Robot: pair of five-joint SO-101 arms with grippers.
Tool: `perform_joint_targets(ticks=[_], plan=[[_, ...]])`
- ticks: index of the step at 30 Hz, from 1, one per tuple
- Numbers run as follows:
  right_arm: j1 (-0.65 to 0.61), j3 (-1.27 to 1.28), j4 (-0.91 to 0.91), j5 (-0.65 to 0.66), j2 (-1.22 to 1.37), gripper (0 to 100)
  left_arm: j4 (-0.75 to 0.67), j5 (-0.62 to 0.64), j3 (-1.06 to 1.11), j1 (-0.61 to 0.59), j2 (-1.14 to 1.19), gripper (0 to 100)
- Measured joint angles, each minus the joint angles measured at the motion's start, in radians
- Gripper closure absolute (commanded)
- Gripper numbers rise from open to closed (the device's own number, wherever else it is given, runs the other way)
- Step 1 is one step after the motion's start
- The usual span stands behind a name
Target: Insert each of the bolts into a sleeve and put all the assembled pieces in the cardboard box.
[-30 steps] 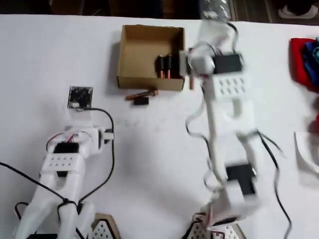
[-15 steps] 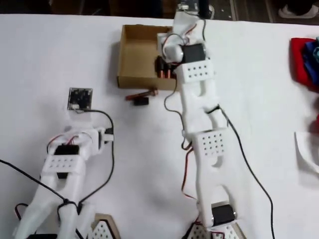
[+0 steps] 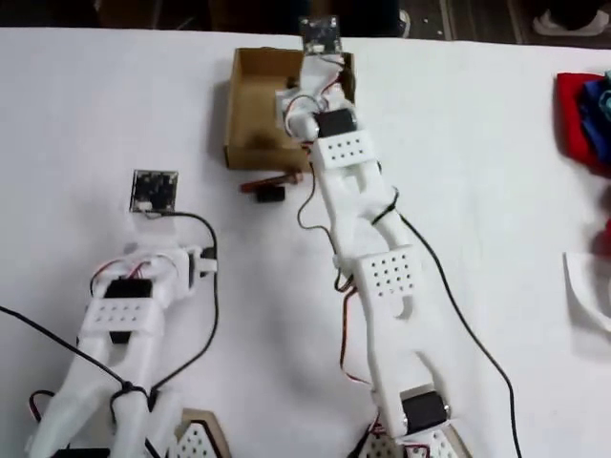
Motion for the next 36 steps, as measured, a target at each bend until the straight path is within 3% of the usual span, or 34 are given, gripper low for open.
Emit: perform_joint_targets(ticks=[36], plan=[[-0.018, 0.006, 0.021, -0.006, 0.100, 97.8, 0.000, 0.000, 0.000, 0.012, 0.000, 74]])
